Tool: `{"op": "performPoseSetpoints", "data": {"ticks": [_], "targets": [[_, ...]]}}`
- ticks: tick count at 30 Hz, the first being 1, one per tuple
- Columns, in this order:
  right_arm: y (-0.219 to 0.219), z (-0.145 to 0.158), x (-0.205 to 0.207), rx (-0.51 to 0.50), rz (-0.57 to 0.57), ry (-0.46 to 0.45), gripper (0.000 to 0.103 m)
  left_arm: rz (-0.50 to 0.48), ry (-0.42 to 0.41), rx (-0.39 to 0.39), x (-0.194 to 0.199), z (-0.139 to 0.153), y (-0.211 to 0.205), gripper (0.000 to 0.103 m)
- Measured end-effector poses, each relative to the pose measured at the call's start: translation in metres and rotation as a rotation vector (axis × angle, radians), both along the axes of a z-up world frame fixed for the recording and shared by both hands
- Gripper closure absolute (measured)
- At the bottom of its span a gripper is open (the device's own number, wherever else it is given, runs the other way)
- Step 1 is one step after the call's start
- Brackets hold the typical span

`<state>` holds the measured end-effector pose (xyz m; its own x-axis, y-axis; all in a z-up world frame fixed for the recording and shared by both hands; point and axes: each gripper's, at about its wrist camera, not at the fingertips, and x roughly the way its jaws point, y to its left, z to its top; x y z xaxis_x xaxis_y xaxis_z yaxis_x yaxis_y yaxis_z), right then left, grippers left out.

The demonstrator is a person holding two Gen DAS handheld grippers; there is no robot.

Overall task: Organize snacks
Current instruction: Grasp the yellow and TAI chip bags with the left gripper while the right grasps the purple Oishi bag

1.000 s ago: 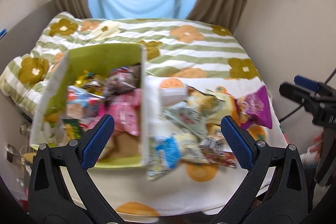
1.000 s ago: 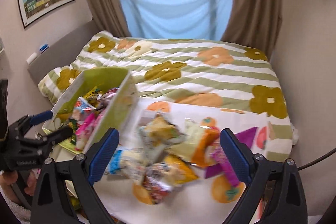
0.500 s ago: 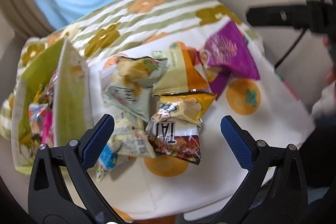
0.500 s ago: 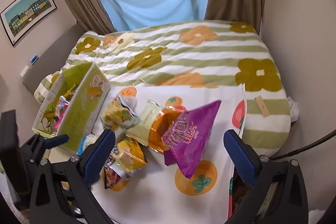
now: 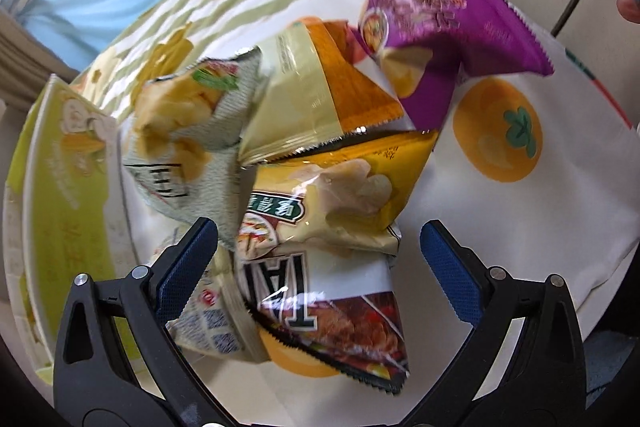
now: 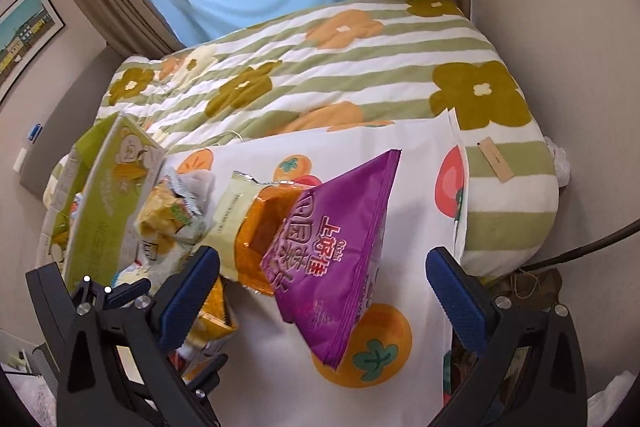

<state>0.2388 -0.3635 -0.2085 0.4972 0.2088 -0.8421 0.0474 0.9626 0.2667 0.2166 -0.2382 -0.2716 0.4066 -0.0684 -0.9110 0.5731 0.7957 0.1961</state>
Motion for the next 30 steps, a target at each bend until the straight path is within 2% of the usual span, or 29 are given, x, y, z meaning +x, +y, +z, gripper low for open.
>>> {"op": "performPoseSetpoints", "data": {"ticks": [3,7,15,19,30], "targets": [[0.002,-0.008,0.005,0.003,-0.003,0.012,0.000,-0.012,0.022,0.000,0.003,-0.007,0.001,0.003],[0.006,-0.016,0.012,-0.003,0.002,0.028,0.000,-0.029,0.051,0.010,0.007,-0.016,0.000,0.022],[0.010,-0.032,0.022,0.004,-0.003,0.059,0.000,-0.051,0.068,0.010,0.010,-0.021,-0.001,0.029],[0.011,-0.037,0.028,0.007,-0.007,0.070,0.000,-0.052,0.074,-0.003,0.010,-0.017,0.002,0.039],[0.013,-0.053,0.039,0.011,-0.028,0.131,0.001,-0.018,0.132,-0.075,0.019,-0.011,0.012,0.046]]}}
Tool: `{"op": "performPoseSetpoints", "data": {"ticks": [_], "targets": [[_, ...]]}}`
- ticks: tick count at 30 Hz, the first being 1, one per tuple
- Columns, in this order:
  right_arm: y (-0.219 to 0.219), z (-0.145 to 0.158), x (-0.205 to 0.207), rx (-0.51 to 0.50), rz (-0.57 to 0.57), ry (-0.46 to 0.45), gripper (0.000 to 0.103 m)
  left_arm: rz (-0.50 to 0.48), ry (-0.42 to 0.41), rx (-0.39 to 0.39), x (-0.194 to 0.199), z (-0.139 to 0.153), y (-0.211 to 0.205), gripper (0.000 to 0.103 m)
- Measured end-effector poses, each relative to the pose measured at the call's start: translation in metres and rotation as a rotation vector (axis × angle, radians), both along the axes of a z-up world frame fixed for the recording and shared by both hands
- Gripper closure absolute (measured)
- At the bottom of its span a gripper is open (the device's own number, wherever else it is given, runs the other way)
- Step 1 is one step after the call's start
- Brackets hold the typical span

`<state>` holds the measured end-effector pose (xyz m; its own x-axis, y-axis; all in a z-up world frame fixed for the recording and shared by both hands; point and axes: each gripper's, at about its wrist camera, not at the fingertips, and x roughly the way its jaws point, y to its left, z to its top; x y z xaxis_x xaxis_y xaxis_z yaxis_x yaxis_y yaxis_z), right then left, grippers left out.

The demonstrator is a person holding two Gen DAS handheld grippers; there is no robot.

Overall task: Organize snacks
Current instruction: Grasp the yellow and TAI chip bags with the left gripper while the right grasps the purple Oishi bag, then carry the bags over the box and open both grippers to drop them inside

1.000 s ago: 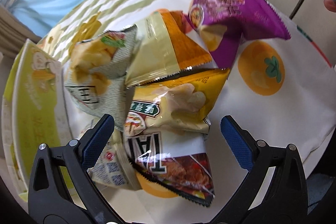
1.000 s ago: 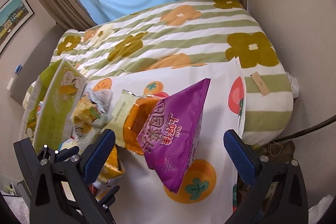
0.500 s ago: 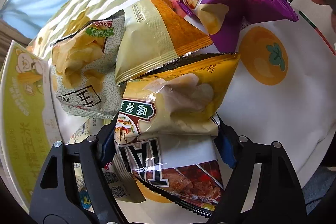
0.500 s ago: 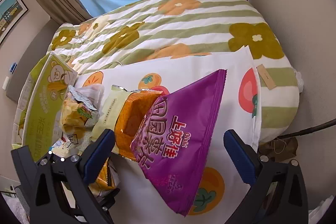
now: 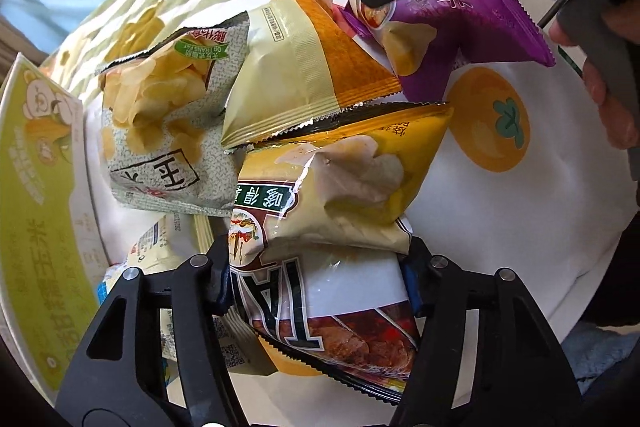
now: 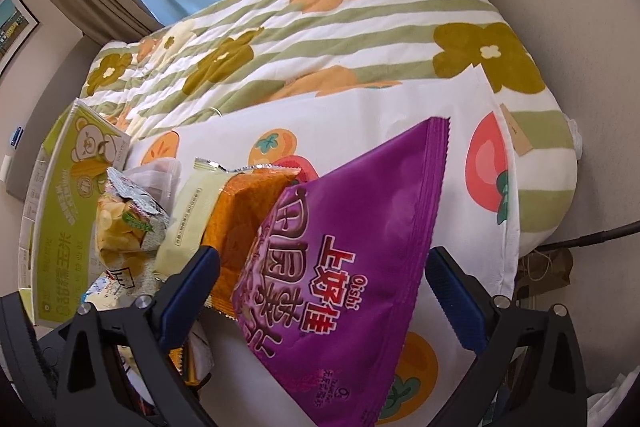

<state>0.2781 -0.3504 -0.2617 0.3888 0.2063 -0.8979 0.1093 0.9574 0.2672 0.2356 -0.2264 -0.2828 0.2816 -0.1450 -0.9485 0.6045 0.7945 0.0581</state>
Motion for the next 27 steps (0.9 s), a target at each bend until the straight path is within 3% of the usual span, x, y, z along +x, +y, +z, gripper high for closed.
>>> {"op": "performPoseSetpoints", "data": {"ticks": [3,11,13,27], "targets": [[0.001,-0.005,0.001,-0.002,0.004,0.019,0.007,0.009,0.007,-0.011,0.000,0.002,0.002,0.046],[0.004,-0.006,-0.004,-0.007,0.026,0.012,0.043,0.039,0.009,-0.036,-0.003,0.007,0.006,0.046],[0.004,-0.003,-0.008,-0.019,0.032,0.001,0.048,0.045,0.006,-0.040,-0.006,0.009,0.005,0.046],[-0.014,0.044,-0.051,-0.030,0.042,-0.090,0.054,0.079,-0.049,-0.102,-0.039,0.045,-0.010,0.046]]}}
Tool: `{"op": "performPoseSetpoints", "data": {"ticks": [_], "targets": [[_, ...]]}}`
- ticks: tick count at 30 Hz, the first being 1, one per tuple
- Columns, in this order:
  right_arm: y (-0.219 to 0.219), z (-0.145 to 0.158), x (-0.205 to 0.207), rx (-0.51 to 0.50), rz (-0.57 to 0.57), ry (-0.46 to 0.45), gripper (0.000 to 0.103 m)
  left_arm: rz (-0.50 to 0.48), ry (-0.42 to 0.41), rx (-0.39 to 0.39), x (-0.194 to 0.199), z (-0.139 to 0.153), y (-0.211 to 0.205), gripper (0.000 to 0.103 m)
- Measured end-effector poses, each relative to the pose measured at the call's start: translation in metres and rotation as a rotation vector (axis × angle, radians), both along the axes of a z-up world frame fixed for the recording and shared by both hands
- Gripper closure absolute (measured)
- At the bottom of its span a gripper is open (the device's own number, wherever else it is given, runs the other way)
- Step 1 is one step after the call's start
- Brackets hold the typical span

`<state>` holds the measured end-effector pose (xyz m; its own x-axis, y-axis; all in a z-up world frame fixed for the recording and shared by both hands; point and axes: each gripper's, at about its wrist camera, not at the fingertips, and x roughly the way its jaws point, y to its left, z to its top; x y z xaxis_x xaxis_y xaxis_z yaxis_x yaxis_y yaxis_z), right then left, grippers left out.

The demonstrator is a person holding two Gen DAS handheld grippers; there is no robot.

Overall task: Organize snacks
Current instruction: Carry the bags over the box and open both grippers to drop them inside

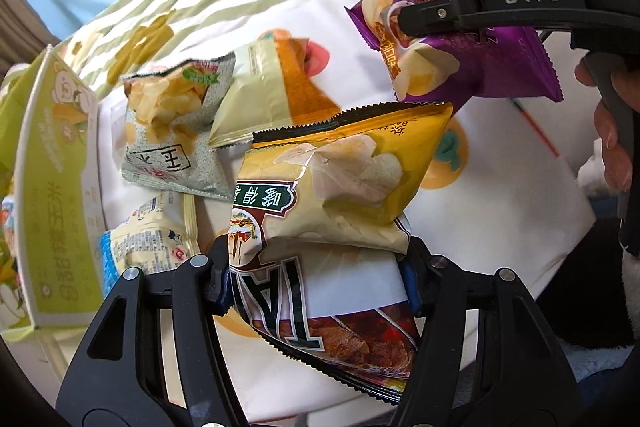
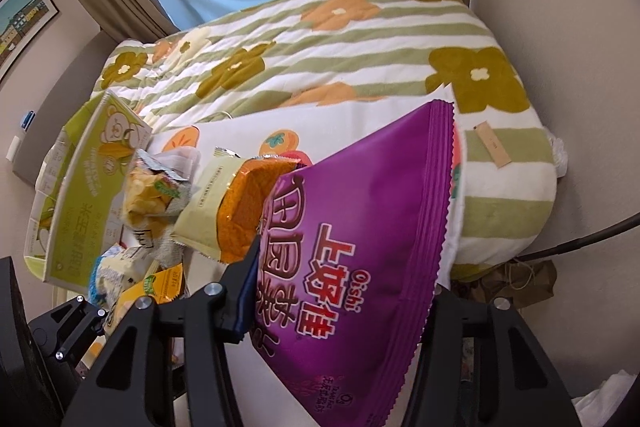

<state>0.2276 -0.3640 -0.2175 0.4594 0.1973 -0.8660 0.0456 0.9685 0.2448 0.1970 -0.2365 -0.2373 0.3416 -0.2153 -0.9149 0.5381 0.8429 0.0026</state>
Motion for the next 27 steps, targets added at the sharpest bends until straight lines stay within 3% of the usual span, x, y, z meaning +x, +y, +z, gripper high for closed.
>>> {"op": "performPoseSetpoints", "data": {"ticks": [6,13,19,27], "targets": [[-0.006,0.033,-0.016,0.022,0.023,-0.044,0.054,0.076,-0.021,-0.072,-0.006,0.035,0.008,0.046],[0.007,0.078,-0.022,0.036,0.120,-0.130,0.054,0.217,-0.074,-0.108,-0.011,0.076,0.046,0.046],[0.042,0.104,-0.019,0.079,0.202,-0.196,0.054,0.336,-0.154,-0.119,-0.011,0.114,0.108,0.046],[0.126,0.123,-0.008,0.113,0.319,-0.247,0.054,0.456,-0.237,-0.108,0.006,0.144,0.217,0.046]]}}
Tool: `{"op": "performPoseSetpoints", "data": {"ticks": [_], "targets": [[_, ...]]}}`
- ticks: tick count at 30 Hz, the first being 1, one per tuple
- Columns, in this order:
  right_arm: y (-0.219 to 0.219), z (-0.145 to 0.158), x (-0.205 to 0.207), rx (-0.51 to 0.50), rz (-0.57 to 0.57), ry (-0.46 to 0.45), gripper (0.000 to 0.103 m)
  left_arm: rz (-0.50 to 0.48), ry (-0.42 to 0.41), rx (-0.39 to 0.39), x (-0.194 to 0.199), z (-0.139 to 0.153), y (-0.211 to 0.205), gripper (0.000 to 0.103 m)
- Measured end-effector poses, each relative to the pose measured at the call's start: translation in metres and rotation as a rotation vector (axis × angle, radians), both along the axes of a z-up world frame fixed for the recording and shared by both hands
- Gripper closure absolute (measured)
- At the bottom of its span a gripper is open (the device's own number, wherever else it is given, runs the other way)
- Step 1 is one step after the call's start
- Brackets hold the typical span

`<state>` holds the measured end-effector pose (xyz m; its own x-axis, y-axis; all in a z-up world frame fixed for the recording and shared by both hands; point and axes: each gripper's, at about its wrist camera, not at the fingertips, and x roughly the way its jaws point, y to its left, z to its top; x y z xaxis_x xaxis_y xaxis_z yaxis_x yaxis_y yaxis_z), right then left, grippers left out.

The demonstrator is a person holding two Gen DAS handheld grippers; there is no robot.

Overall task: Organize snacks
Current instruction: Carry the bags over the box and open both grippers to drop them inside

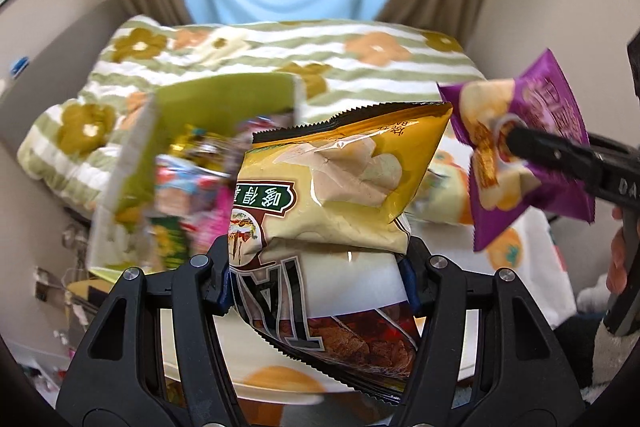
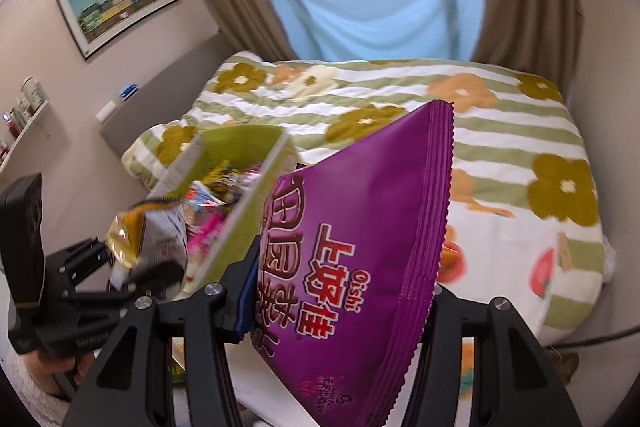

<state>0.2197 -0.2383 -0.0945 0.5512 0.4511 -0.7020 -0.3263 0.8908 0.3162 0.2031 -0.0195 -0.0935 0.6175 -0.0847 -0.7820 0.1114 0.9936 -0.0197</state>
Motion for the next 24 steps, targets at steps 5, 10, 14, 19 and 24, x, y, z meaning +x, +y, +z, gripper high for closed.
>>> {"op": "performPoseSetpoints", "data": {"ticks": [5,10,14,19,24], "targets": [[0.057,0.005,0.010,0.026,0.038,0.002,0.054,0.037,-0.002,0.023,0.015,0.003,0.064,0.046],[0.118,0.004,0.024,0.024,0.060,0.014,0.054,0.049,0.041,0.030,0.038,-0.017,0.125,0.046],[0.163,0.000,0.032,0.013,0.064,0.032,0.054,0.034,0.075,0.034,0.054,-0.036,0.155,0.046],[0.195,-0.009,0.037,-0.010,0.058,0.066,0.054,-0.032,0.088,0.007,0.068,-0.058,0.173,0.037],[0.211,-0.021,0.041,-0.020,0.020,0.106,0.054,-0.078,0.043,0.065,0.064,-0.061,0.172,0.000]]}}
